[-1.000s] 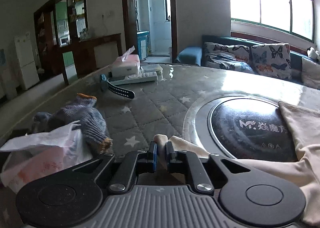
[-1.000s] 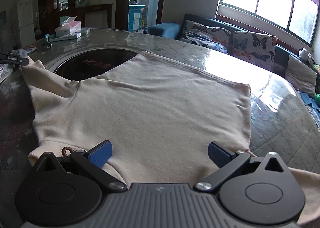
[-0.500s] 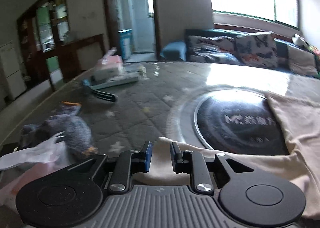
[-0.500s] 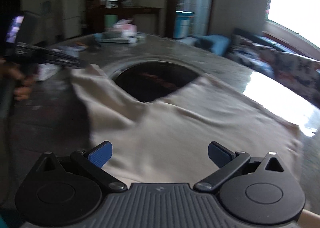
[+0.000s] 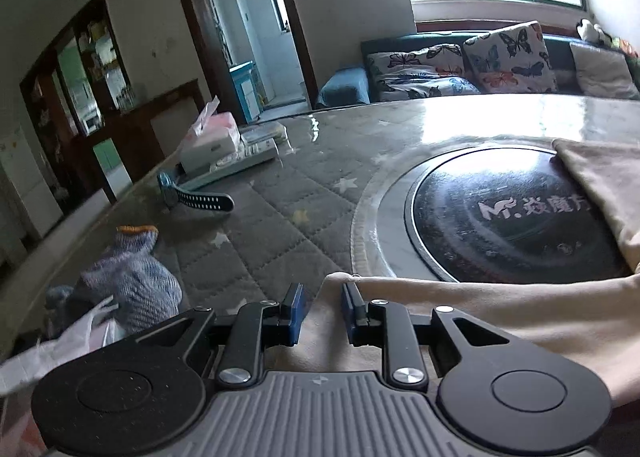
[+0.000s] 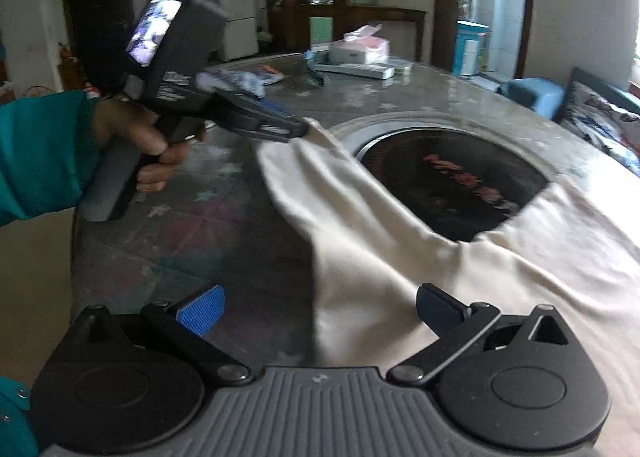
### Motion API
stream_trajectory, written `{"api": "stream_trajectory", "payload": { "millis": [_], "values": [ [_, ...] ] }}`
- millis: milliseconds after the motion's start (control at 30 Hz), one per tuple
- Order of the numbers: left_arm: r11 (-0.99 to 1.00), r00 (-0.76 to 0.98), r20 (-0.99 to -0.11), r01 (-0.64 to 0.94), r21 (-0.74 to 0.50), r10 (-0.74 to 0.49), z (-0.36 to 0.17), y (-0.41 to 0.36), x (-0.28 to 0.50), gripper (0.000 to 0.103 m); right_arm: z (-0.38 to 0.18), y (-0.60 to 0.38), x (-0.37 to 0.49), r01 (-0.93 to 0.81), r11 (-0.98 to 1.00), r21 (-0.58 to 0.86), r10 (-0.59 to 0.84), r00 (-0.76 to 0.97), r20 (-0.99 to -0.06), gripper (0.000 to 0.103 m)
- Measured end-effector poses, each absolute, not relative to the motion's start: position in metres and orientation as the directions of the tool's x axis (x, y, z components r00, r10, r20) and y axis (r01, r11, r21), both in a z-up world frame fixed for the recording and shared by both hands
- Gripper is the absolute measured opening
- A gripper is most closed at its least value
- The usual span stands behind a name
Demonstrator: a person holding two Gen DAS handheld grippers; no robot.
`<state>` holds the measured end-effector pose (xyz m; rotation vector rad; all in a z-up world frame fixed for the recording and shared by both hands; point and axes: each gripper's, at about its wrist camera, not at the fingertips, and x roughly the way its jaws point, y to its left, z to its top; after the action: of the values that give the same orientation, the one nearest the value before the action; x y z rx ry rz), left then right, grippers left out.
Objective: Fold clothes
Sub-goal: 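Fold the sleeve across the body with the left gripper while the right gripper holds the shoulder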
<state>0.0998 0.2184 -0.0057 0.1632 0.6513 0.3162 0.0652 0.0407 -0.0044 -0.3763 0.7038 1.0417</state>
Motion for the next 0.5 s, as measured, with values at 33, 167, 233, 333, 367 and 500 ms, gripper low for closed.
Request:
{"api": "stream_trajectory", "payload": {
  "millis": [33,167,233,333,367,500],
  "values": [
    [0.937,0.751,-0.564,-0.236,0.258,0.344,-0.006,0.218,0.101,0.024,-0.005,0.044,0.062,-0.891,0.451,0.042,0.659,0.301,-0.690,0.103],
    [0.931,0.750,-0.557,-0.242,0.272,0.357,-0.007,0.220,0.107,0.031,-0.007,0.053,0.044,-0.931,0.362,0.047,0.682,0.230,-0.694,0.103],
    [0.931,0.750,-0.555,-0.247,0.270,0.360,-0.007,0.222,0.107,0.034,-0.005,0.055,0.034,-0.946,0.323,0.040,0.688,0.205,-0.696,0.103],
    [0.932,0.752,-0.554,-0.247,0.265,0.357,-0.007,0.224,0.107,0.036,0.001,0.055,0.028,-0.951,0.308,0.019,0.698,0.212,-0.684,0.103],
    [0.932,0.752,-0.554,-0.248,0.265,0.357,-0.007,0.225,0.107,0.037,0.004,0.054,0.031,-0.945,0.326,0.023,0.702,0.226,-0.676,0.103],
    [0.931,0.751,-0.553,-0.249,0.267,0.360,-0.007,0.225,0.107,0.039,0.006,0.056,0.049,-0.891,0.453,0.031,0.673,0.319,-0.668,0.103]
  ]
}}
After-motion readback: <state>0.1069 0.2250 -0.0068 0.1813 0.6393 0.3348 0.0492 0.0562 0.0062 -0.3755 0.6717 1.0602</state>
